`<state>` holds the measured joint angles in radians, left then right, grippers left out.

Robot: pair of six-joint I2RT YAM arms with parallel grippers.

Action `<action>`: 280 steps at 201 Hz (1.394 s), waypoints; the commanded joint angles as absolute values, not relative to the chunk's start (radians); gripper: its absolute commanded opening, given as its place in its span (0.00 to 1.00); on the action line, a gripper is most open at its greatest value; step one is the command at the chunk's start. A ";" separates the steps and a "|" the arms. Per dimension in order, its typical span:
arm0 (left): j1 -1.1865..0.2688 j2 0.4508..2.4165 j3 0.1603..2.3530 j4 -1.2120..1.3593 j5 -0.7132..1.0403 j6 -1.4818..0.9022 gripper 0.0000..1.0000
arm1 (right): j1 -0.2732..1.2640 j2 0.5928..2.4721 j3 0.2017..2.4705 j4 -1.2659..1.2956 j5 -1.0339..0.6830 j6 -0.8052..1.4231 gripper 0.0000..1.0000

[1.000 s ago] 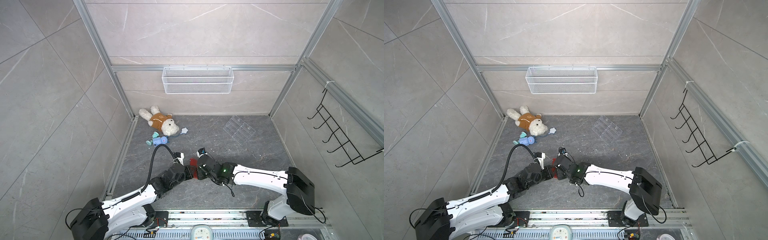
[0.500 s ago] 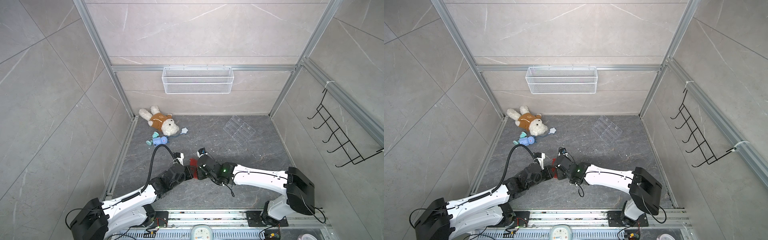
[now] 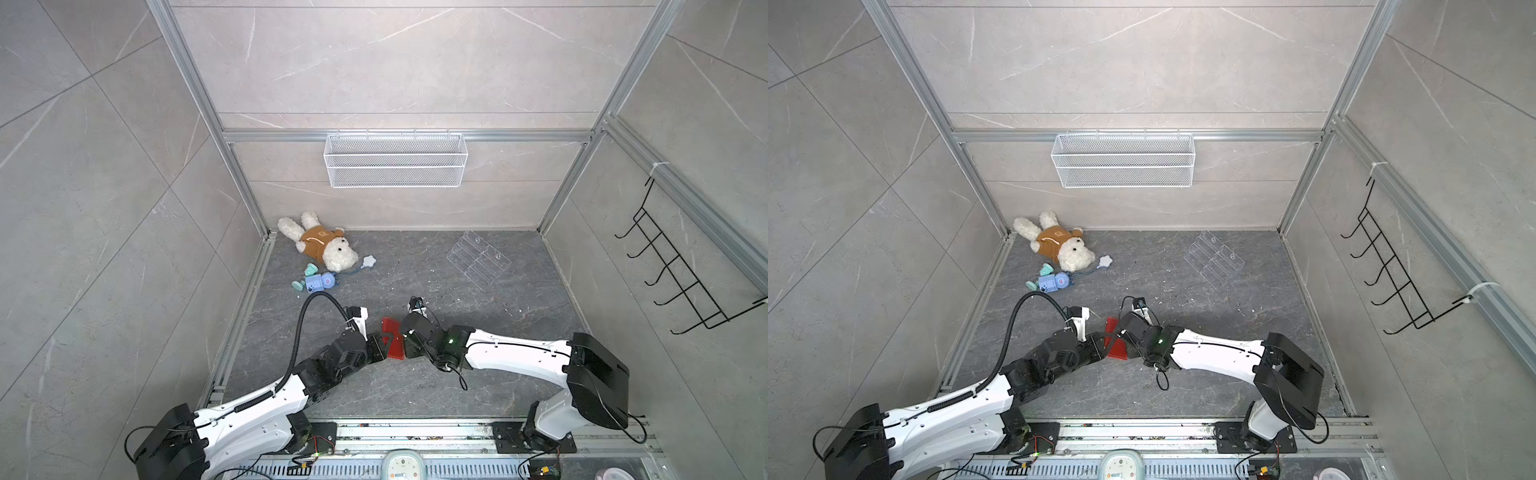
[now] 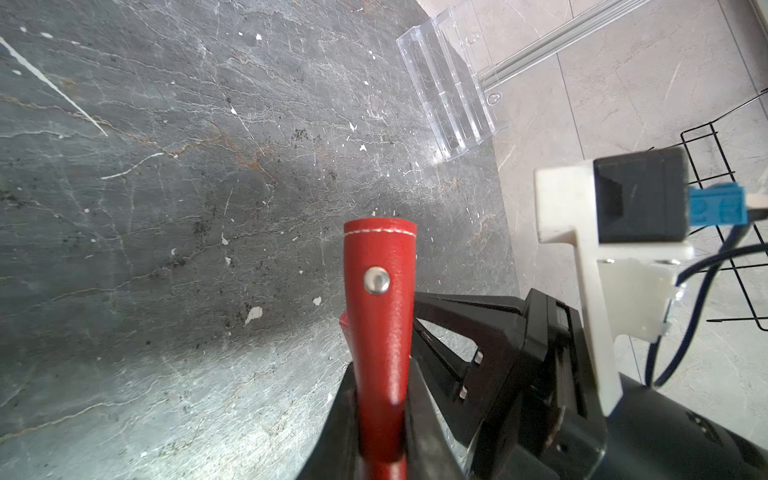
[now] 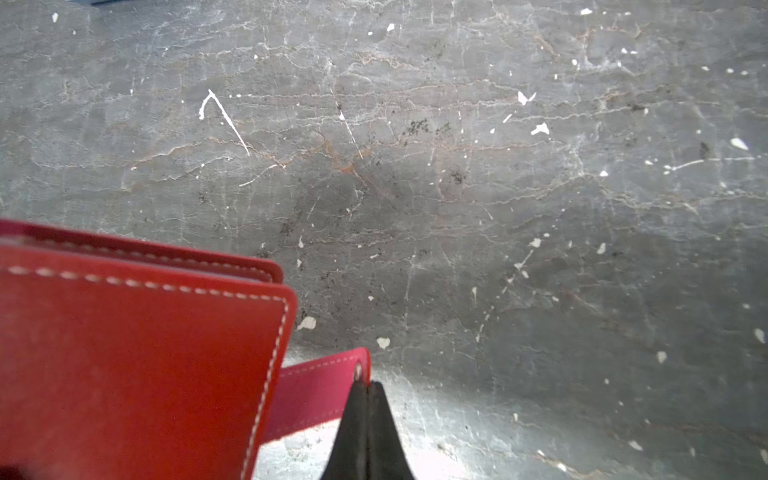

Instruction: Take the credit cards out of the card holder

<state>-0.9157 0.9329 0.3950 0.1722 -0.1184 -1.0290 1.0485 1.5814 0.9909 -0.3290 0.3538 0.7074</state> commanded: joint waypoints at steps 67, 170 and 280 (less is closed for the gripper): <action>-0.918 1.015 0.392 0.255 -0.113 -1.090 0.00 | 1.048 1.525 0.917 -0.365 0.439 0.780 0.00; -0.918 1.159 0.394 0.360 -0.070 -1.133 0.00 | 1.043 1.468 0.782 -0.319 0.445 0.845 0.00; -0.917 1.187 0.307 0.359 -0.118 -1.198 0.49 | 1.043 1.512 0.773 -0.233 0.356 0.822 0.00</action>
